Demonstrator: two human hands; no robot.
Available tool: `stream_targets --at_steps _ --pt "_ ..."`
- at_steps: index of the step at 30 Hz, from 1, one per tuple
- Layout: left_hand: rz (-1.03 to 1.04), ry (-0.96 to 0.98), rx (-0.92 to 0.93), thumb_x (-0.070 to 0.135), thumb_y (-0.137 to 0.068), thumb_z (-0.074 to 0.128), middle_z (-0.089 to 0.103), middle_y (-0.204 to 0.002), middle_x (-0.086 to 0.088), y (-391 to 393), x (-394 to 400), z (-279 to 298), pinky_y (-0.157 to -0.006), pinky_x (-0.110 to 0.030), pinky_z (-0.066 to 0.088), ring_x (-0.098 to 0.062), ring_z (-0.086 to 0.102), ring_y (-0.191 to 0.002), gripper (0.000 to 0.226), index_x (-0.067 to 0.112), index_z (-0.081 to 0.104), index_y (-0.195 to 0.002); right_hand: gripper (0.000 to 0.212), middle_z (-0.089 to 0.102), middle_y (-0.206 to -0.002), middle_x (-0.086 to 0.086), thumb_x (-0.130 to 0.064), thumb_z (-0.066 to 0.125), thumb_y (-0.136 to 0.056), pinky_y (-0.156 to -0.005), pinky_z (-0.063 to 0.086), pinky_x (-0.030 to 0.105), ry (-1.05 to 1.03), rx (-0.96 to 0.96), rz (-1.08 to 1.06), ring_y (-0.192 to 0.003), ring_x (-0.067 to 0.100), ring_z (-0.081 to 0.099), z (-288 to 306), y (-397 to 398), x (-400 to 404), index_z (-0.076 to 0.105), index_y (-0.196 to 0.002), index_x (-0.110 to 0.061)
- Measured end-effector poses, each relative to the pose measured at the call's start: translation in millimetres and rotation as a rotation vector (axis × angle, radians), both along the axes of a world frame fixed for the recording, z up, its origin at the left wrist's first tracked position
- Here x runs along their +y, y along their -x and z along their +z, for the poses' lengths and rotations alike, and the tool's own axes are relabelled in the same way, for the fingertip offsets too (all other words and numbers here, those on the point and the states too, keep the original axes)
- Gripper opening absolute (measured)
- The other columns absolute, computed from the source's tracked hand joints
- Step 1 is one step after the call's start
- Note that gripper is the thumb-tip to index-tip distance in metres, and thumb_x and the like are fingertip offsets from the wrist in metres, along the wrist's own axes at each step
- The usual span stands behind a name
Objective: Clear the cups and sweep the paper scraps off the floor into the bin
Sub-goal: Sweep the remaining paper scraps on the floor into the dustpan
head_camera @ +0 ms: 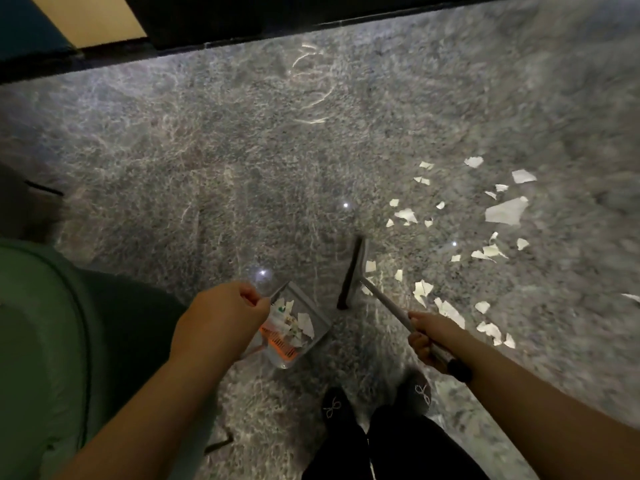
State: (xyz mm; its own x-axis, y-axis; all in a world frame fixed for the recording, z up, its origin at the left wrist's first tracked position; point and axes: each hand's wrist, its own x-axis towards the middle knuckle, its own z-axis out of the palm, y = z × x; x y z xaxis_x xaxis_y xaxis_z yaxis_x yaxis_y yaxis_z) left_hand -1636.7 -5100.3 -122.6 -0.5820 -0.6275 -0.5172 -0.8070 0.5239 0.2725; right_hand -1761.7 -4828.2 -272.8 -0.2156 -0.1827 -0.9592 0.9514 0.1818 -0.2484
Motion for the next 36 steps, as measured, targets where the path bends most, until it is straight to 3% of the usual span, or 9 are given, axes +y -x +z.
stream_targets --at_steps 6,15,18,22,26,32,36 --pt "-0.179 0.016 -0.004 0.043 -0.092 0.060 0.065 -0.076 0.008 56 40 3 -0.064 -0.030 0.052 -0.010 0.062 -0.068 0.016 0.031 0.065 -0.081 0.021 0.038 -0.043 -0.001 -0.014 0.033 -0.102 -0.028 0.028 0.010 -0.034 -0.005 -0.164 -0.027 0.004 0.035 5 17 82 0.051 -0.100 -0.025" --pt "-0.288 0.050 0.051 0.044 -0.089 0.063 0.064 -0.062 0.008 103 99 -4 -0.057 -0.028 0.047 -0.013 0.061 -0.061 0.023 0.031 0.065 -0.069 0.015 0.038 -0.042 -0.001 -0.016 0.038 -0.101 -0.028 0.031 0.011 -0.063 0.008 -0.383 -0.027 0.004 0.037 4 32 185 0.047 -0.091 -0.022" --pt "-0.353 0.043 0.072 0.044 -0.089 0.063 0.061 -0.061 0.009 116 124 -6 -0.053 -0.025 0.039 -0.011 0.058 -0.060 0.023 0.031 0.065 -0.070 0.017 0.035 -0.042 -0.003 -0.017 0.039 -0.102 -0.027 0.030 0.012 -0.013 0.010 -0.415 -0.027 0.003 0.035 17 33 208 0.044 -0.086 -0.020" --pt "-0.433 0.009 0.061 0.046 -0.089 0.062 0.062 -0.063 0.007 137 152 -6 -0.054 -0.026 0.038 -0.012 0.058 -0.062 0.021 0.030 0.067 -0.076 0.010 0.035 -0.049 -0.002 -0.016 0.039 -0.101 -0.028 0.030 0.012 0.002 0.047 -0.439 -0.029 0.003 0.036 23 31 231 0.047 -0.099 -0.022" --pt "-0.555 -0.050 0.057 0.042 -0.090 0.062 0.064 -0.066 0.006 164 185 -7 -0.061 -0.027 0.043 -0.013 0.059 -0.064 0.019 0.028 0.068 -0.079 0.026 0.037 -0.054 0.000 -0.013 0.039 -0.100 -0.032 0.029 0.013 -0.058 0.135 -0.380 -0.032 0.004 0.036 33 24 251 0.050 -0.121 -0.024" --pt "-0.799 -0.005 0.030 0.048 -0.090 0.059 0.065 -0.078 0.007 207 246 -10 -0.078 -0.033 0.053 -0.017 0.062 -0.080 0.018 0.035 0.062 -0.078 0.031 0.039 -0.056 0.007 -0.006 0.034 -0.099 -0.034 0.032 0.016 -0.179 0.267 -0.289 -0.031 0.009 0.034 54 17 281 0.052 -0.119 -0.020" --pt "-0.945 0.026 0.011 0.047 -0.091 0.056 0.059 -0.071 0.007 228 286 -13 -0.076 -0.033 0.052 -0.019 0.062 -0.079 0.028 0.035 0.054 -0.066 0.034 0.040 -0.057 0.009 -0.001 0.030 -0.097 -0.033 0.033 0.018 -0.274 0.289 -0.283 -0.031 0.011 0.036 57 12 318 0.053 -0.116 -0.015"
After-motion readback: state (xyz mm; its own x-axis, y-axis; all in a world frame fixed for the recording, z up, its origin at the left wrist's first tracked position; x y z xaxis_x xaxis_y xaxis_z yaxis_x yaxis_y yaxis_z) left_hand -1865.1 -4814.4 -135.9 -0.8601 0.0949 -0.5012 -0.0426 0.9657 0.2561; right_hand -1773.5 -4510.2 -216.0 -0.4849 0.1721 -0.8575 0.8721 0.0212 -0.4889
